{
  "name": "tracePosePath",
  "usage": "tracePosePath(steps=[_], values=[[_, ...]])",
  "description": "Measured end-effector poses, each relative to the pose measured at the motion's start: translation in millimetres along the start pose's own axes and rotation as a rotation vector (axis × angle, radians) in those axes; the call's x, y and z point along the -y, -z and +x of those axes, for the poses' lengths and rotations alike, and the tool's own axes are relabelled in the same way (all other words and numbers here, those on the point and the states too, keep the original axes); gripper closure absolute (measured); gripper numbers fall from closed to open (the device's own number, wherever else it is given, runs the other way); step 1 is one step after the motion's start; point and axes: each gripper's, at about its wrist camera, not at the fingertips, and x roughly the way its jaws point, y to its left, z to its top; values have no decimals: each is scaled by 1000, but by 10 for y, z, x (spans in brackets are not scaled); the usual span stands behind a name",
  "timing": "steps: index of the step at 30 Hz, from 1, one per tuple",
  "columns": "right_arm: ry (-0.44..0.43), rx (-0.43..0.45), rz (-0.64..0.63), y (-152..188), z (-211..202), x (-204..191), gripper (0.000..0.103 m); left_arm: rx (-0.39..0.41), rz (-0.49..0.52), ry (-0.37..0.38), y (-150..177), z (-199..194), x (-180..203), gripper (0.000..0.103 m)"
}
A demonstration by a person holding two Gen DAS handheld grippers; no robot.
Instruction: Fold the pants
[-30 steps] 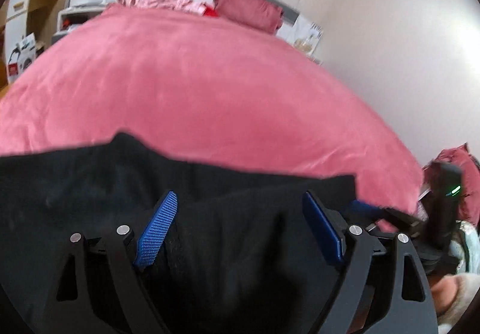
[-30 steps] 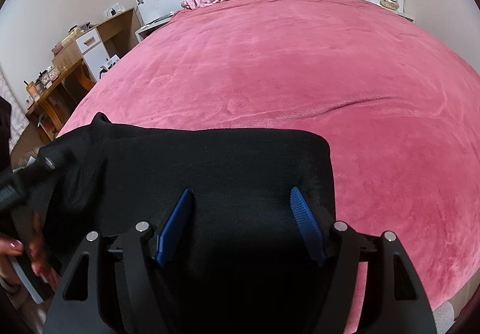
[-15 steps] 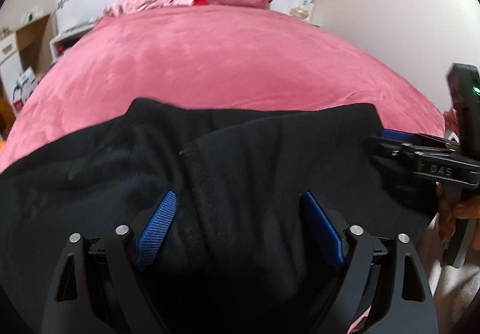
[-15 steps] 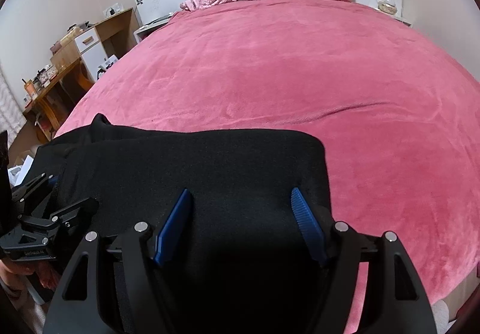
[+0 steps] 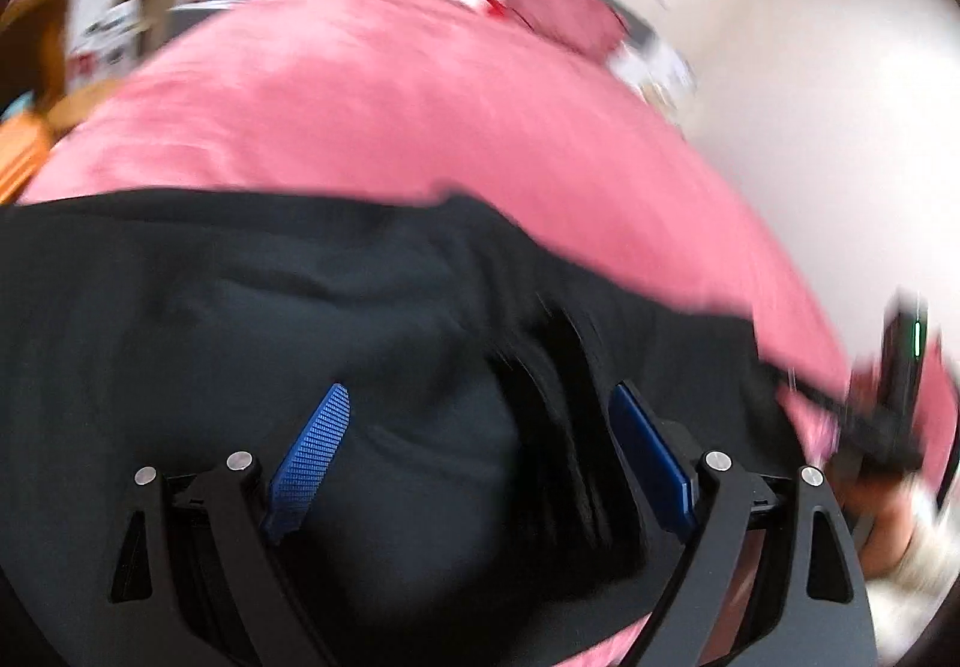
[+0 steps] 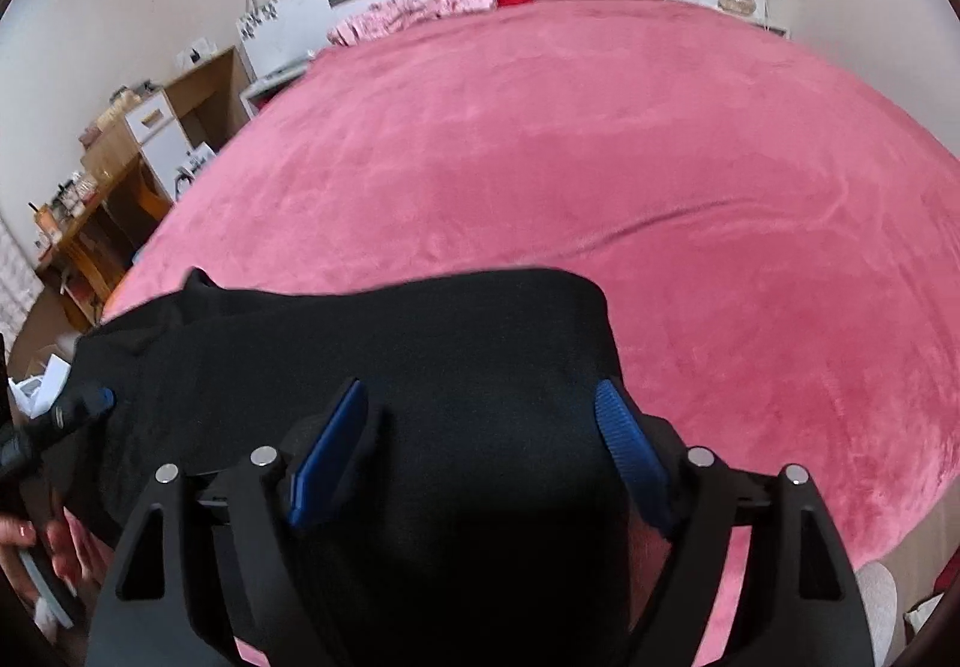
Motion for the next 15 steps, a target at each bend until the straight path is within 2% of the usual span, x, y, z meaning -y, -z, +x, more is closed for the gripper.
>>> tracePosePath(steps=[4,8,10,13,15], values=[[-61,-9,-21,26,-50,-144,23,138,-188,-99,-132,-369,-503,14],[-93,-67,-99,98,69,-329,18,199,-348,-205,-194,-676,-1022,14],[-94,-89,-112,118,120,-355,14,230,-397,-240,-229,-869,-1250,14],[-110,-109,-90,143,179,-337,13,266,-404,-290,-266,-1143,-1453,13],[-124,-116,-74,155,207,-317,12,223,-423,-313,-289,-1265,-1671,12]])
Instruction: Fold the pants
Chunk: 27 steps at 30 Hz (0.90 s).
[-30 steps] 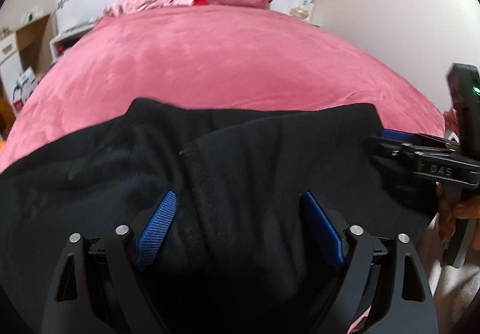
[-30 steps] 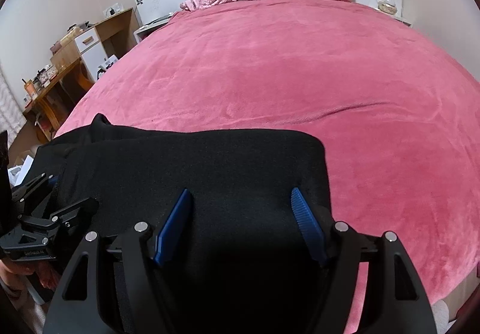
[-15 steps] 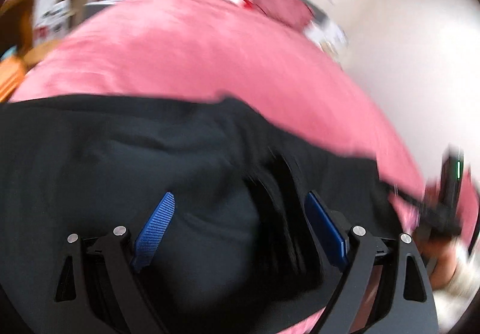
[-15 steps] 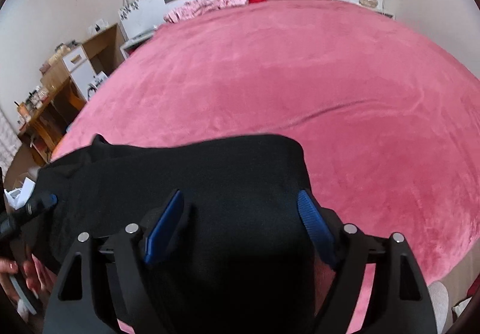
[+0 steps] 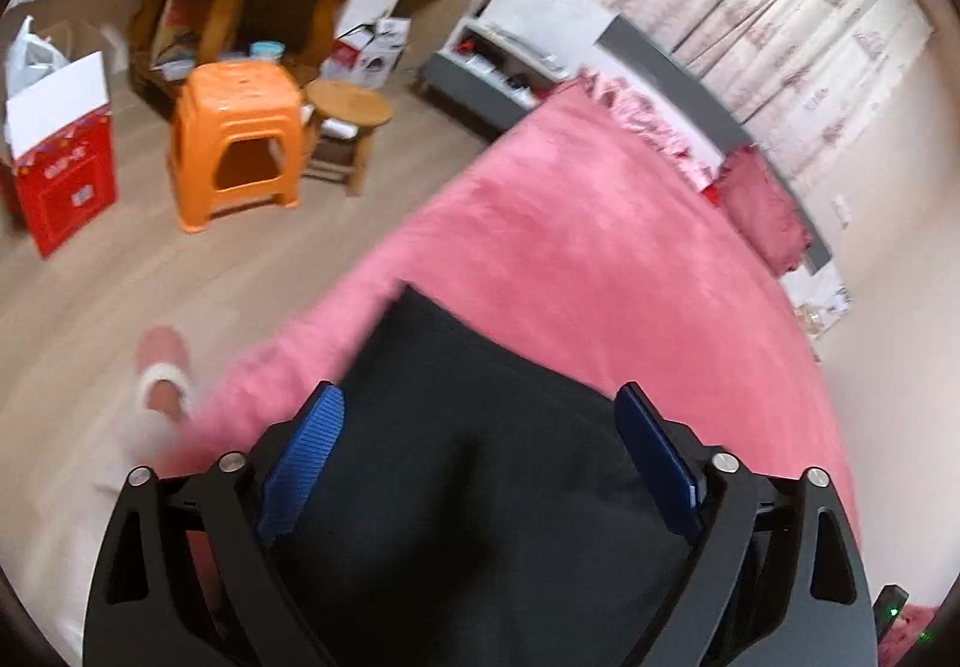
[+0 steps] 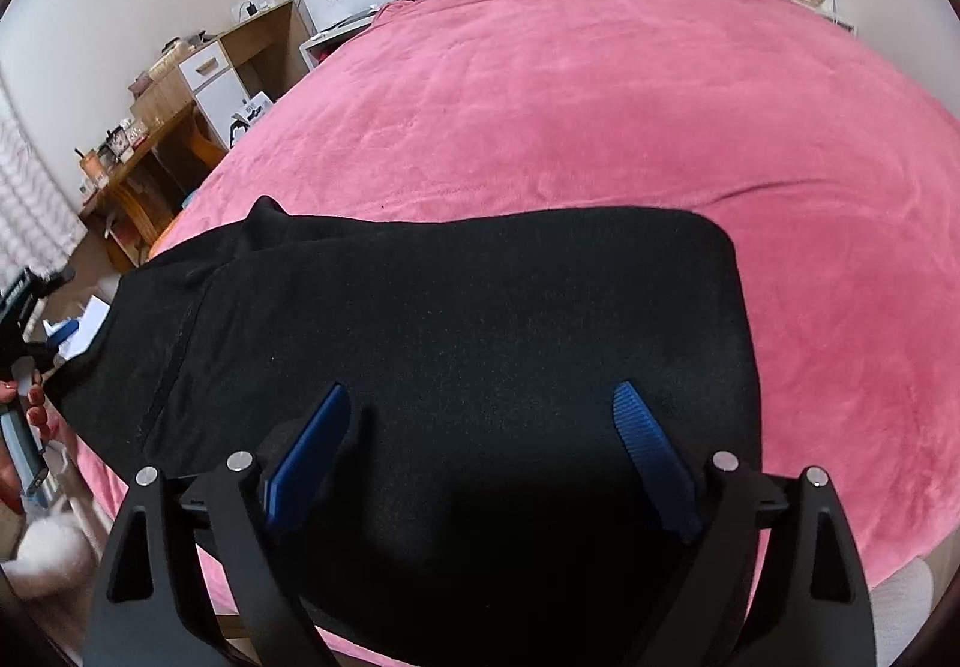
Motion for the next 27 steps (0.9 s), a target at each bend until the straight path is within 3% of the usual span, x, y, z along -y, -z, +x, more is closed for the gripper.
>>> tracePosePath(steps=[4,7,10,15,21,24,26,27], values=[[4,-6,-9,22,32,-36,8,-76,-92,30,-98,-31,-382,12],[15,-9,-26,31,48,-72,6,-110,-101,85,-108,-54,-531,12],[16,-10,-27,37,48,-73,6,-168,-49,144,-80,-20,-462,27],[6,-6,-18,43,38,-53,6,-279,103,93,32,223,-271,29],[7,-6,-17,41,43,-54,6,-339,156,73,151,322,-221,38],[6,-6,-17,39,43,-51,6,-339,198,31,187,322,-189,53],[6,-6,-17,39,42,-50,6,-335,192,50,184,317,-208,68],[6,-7,-17,40,43,-51,6,-335,188,58,189,308,-217,69]])
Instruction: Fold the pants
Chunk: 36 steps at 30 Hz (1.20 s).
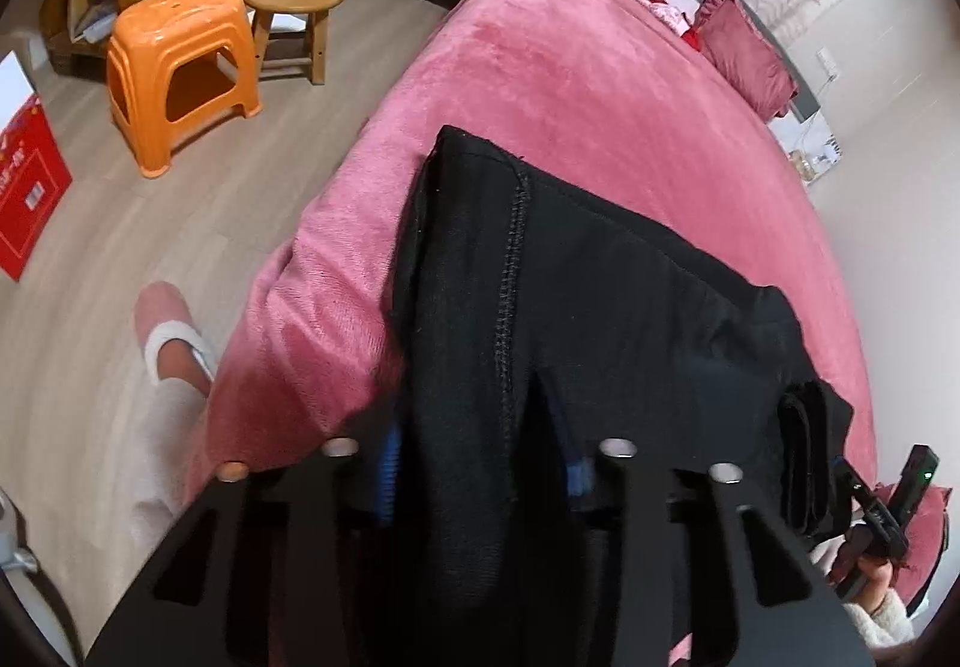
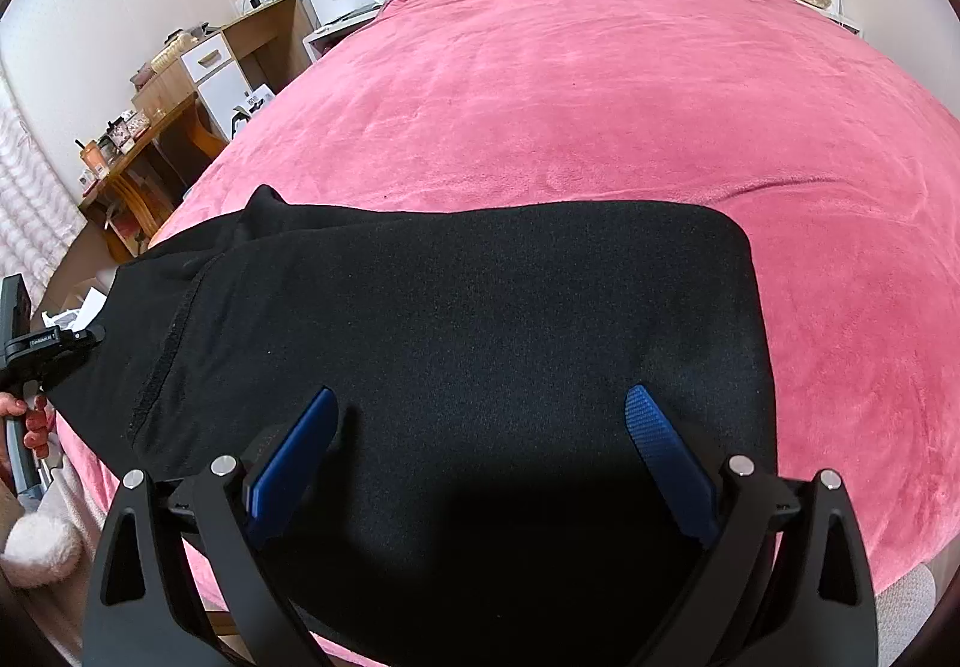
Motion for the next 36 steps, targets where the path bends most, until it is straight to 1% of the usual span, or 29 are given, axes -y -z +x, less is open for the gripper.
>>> tracePosePath(steps=[3,5,6,8,12,15,18,21,24,27,28,30,31,35,36], values=[[0,0,0,1,0,0,6,20,1,-6,-17,3,-6,75],[-1,0,0,0,-2,3,6,32,-10,1,-41,0,9,83],[-2,1,1,1,-5,7,6,41,-19,11,-51,-19,22,84],[-3,1,3,-5,2,7,6,59,-16,6,-74,-55,87,86],[-4,0,4,-5,4,6,6,106,26,24,-121,-177,310,87],[-3,-1,3,-5,5,3,5,152,69,90,-171,-327,567,87],[1,-8,-7,-7,14,-17,3,201,140,171,-200,-506,949,87],[12,-16,-20,-13,30,-45,2,227,221,235,-170,-625,1327,87],[6,-17,-12,-23,17,-42,2,235,292,295,-109,-697,1671,87],[-16,8,17,-59,-62,-19,2,232,327,360,-74,-746,1929,87],[-28,30,36,-78,-120,3,3,228,336,399,-63,-766,2056,87],[-44,60,76,-129,-211,56,3,218,348,451,-51,-779,2212,87],[-52,75,108,-177,-272,119,3,208,363,479,-36,-769,2350,87],[-77,143,220,-289,-497,366,3,163,471,561,110,-670,2906,87],[-82,157,246,-314,-549,433,3,135,498,592,157,-590,3089,87]])
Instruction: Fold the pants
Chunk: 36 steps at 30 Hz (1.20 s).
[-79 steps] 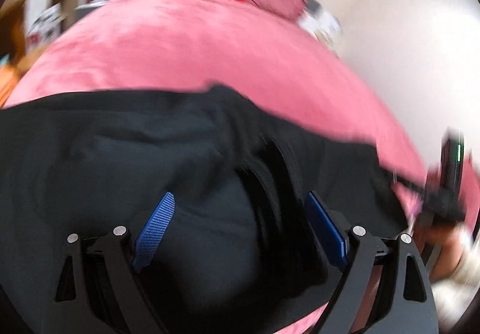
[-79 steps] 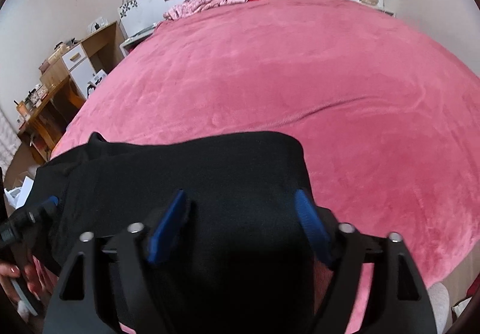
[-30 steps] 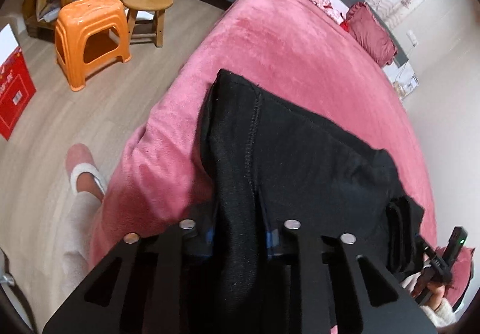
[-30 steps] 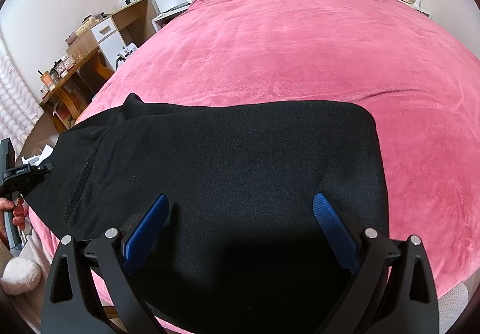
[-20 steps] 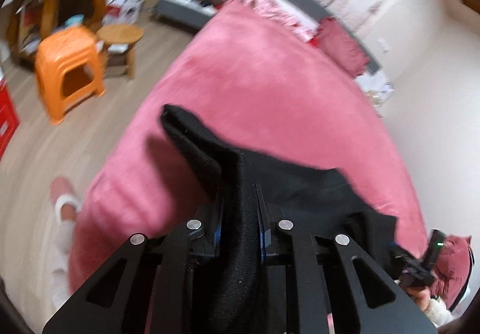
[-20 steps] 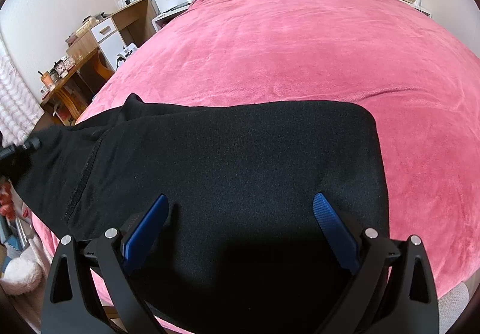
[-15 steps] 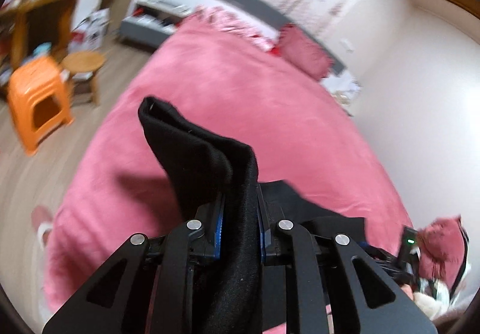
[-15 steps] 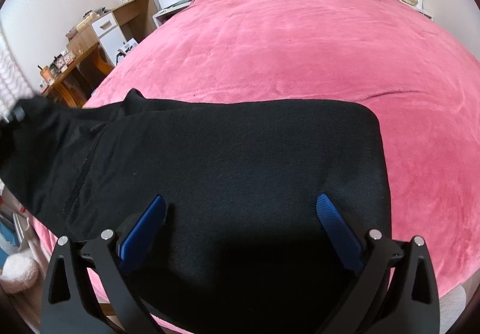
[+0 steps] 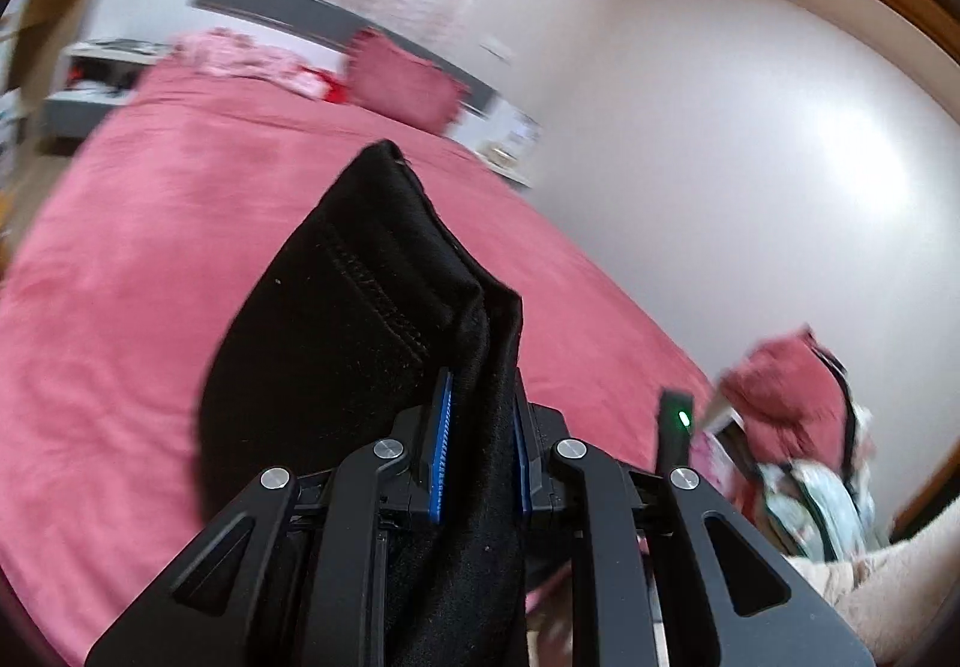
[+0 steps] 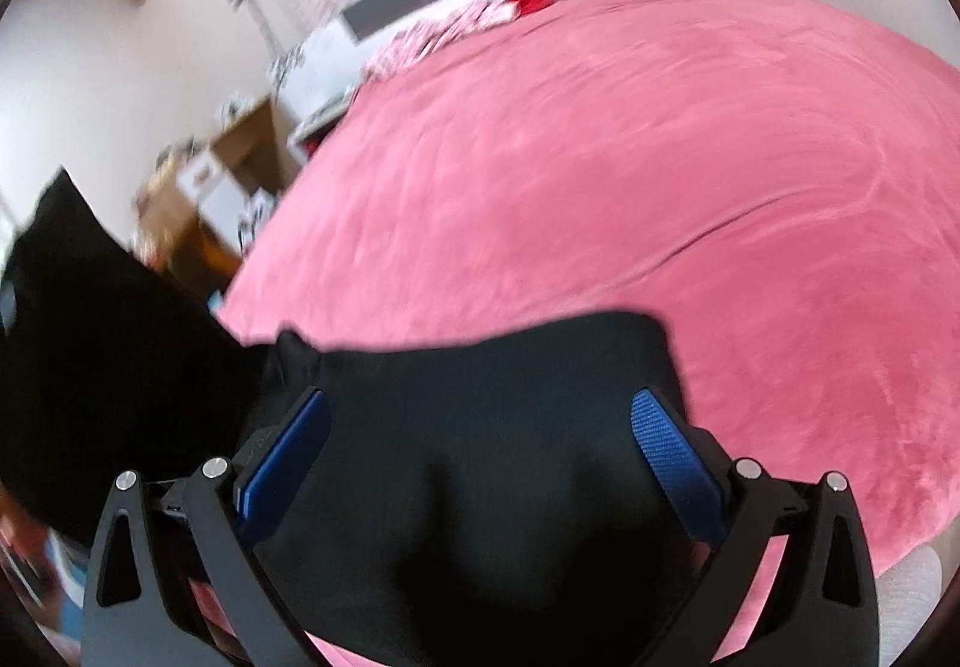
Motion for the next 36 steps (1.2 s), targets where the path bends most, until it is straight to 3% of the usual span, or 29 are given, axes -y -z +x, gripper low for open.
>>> tracePosePath(steps=[1,3,5,7,9,11,14,16,18,20,21,23,28,32,36], values=[[-3,21,31,-54,-72,71,3,-15,5,30,-2,134,79,87],[2,53,68,-119,-185,170,3,-49,-6,130,11,457,222,103],[17,96,110,-172,-328,289,3,-89,-24,198,30,762,340,103],[22,126,152,-193,-441,391,3,-159,9,219,107,1092,489,103],[10,129,194,-190,-506,467,3,-233,65,156,220,1389,589,103],[-23,112,226,-156,-540,511,3,-270,-1,172,312,1496,491,103],[-96,54,229,-78,-470,464,3,-250,-84,119,346,1424,209,103],[-160,-15,212,6,-324,355,4,-223,-127,11,348,1291,-48,103],[-219,-95,176,94,-155,177,10,-187,-171,-89,368,1111,-309,93],[-243,-155,131,163,-38,16,14,-137,-201,-189,429,900,-471,27],[-248,-183,106,194,15,-58,15,-68,-222,-249,458,732,-594,20],[-234,-232,57,248,118,-174,16,4,-247,-305,487,524,-740,19],[-226,-266,70,259,247,-165,34,-9,-272,-479,676,304,-1054,18],[-255,-333,34,326,436,-282,36,-58,-314,-526,886,246,-1311,18],[-263,-334,38,335,579,-394,35,-68,-374,-499,998,175,-1469,18]])
